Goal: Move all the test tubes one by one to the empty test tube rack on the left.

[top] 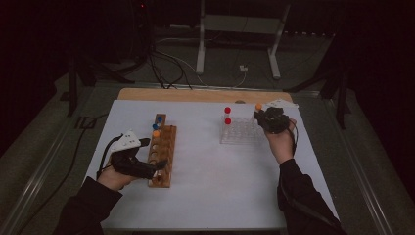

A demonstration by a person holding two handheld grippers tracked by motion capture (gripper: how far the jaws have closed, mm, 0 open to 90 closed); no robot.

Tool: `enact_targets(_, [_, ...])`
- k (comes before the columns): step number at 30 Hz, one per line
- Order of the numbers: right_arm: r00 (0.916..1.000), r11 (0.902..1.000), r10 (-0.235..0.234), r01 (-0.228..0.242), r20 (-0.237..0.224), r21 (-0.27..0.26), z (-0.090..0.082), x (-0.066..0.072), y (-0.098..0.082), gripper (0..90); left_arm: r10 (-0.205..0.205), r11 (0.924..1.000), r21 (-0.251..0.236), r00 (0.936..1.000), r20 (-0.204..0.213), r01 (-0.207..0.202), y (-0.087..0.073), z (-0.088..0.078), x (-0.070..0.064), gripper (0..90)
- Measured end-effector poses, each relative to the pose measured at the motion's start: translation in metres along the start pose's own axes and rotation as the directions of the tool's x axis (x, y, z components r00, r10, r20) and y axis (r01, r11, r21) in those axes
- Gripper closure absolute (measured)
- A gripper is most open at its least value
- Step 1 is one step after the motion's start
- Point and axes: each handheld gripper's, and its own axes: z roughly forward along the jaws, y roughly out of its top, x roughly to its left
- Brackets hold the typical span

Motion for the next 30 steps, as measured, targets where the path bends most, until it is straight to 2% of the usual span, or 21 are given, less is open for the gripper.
enact_targets(7, [0.9986, 0.9977, -0.05, 0.051, 0.02, -0.045, -0.023, 0.005, 0.013, 75.2, 0.002, 1.0, -0.004, 0.9999, 0.012, -0.002, 0.003, 0.0, -0.003, 1.8])
enact_targets(11, [0.9981, 0.9962, -0.061, 0.06, -0.009, -0.062, -0.036, 0.011, 0.015, 75.1, 0.008, 1.0, -0.003, 0.9997, 0.024, -0.008, 0.006, 0.001, -0.005, 1.9])
enact_targets(16, [0.9944, 0.9947, -0.079, 0.074, -0.07, -0.071, -0.05, 0.023, 0.012, 75.2, 0.018, 0.9998, 0.0, 0.9992, 0.036, -0.018, 0.009, 0.003, -0.008, 1.9])
enact_targets(20, [0.9896, 0.9926, -0.105, 0.098, -0.099, -0.072, -0.055, 0.033, 0.008, 75.2, 0.023, 0.9997, 0.003, 0.9989, 0.041, -0.024, 0.011, 0.004, -0.01, 1.9])
enact_targets(21, [0.9848, 0.9898, -0.131, 0.124, -0.114, -0.07, -0.058, 0.041, 0.004, 75.1, 0.023, 0.9997, 0.004, 0.9988, 0.044, -0.023, 0.012, 0.005, -0.011, 1.9])
enact_targets(23, [0.9831, 0.9892, -0.137, 0.13, -0.121, -0.069, -0.059, 0.043, 0.003, 75.1, 0.023, 0.9997, 0.004, 0.9987, 0.045, -0.023, 0.013, 0.006, -0.011, 1.9])
enact_targets(30, [0.9639, 0.9845, -0.173, 0.163, -0.202, -0.064, -0.065, 0.069, -0.013, 75.1, 0.036, 0.9991, 0.02, 0.9969, 0.069, -0.038, 0.017, 0.012, -0.017, 2.2])
